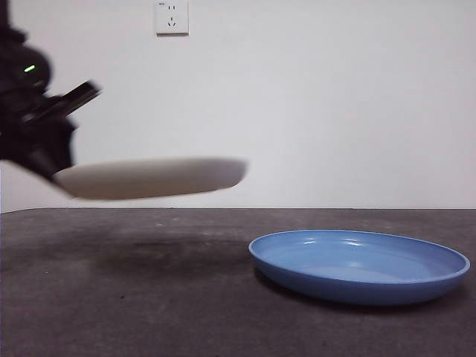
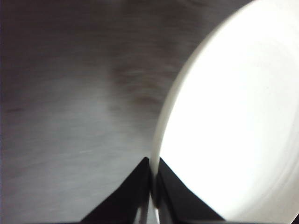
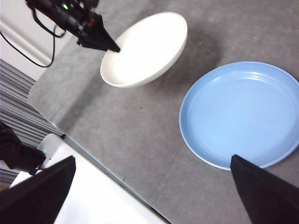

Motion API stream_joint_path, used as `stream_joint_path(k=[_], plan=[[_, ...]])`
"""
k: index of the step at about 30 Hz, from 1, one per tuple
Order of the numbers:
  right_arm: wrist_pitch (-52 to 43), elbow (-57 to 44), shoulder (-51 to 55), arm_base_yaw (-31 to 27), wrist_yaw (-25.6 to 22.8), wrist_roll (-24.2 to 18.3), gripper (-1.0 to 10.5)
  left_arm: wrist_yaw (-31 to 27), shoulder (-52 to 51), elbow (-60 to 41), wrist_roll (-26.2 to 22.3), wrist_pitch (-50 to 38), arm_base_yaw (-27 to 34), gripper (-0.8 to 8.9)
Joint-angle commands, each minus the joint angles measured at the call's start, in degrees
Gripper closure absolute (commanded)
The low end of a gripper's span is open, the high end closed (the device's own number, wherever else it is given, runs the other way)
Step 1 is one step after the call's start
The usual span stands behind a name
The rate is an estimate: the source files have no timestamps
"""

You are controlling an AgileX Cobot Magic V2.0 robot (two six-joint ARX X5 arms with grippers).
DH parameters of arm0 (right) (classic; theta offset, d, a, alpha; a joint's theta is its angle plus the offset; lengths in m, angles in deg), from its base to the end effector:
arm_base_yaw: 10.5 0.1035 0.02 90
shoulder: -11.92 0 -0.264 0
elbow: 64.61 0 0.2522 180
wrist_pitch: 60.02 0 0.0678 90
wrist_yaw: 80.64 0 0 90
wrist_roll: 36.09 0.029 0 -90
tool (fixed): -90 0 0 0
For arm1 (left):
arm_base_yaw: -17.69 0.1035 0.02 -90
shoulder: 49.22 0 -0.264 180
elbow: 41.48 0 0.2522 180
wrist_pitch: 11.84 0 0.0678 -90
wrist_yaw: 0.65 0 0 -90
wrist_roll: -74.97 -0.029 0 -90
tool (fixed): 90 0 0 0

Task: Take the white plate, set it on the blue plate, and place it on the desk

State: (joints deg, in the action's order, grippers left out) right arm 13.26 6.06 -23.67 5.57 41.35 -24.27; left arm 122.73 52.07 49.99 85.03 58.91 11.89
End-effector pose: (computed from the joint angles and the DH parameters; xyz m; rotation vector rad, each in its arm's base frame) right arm 0.0768 0.0381 0.3449 0.2817 0.7614 0.7349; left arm 0.3319 -0.0498 0.2286 -0.4819 1.4420 -0.4445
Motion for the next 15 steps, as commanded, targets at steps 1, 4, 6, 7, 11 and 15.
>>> stream_joint_path(k=[1, 4, 6, 7, 11, 15], plan=[[0.57, 2.12, -0.13, 0.24, -0.17, -0.70, 2.6, 0.70, 0.31, 3.32, 2.38, 0.07, -4.74, 8.03], [1.73, 3.69, -0.13, 0.24, -0.59, -1.27, 2.6, 0.68, 0.52, 5.07, 4.39, -1.66, -9.77, 8.03], [3.02, 5.18, -0.13, 0.24, -1.70, -1.70, 2.6, 0.68, 1.22, 6.29, 6.19, -2.93, -12.70, 8.03], [4.11, 6.14, -0.13, 0.24, -2.95, -1.99, 2.6, 0.68, 1.95, 7.10, 7.15, -3.52, -14.14, 8.03], [7.65, 9.40, -0.13, 0.24, -7.10, -3.67, 2.6, 0.68, 6.10, 11.17, 8.92, -4.42, -19.10, 8.03], [10.23, 11.78, -0.13, 0.24, -8.28, -4.66, 2.6, 0.63, 12.11, 16.50, 10.05, -4.22, -23.43, 8.03]])
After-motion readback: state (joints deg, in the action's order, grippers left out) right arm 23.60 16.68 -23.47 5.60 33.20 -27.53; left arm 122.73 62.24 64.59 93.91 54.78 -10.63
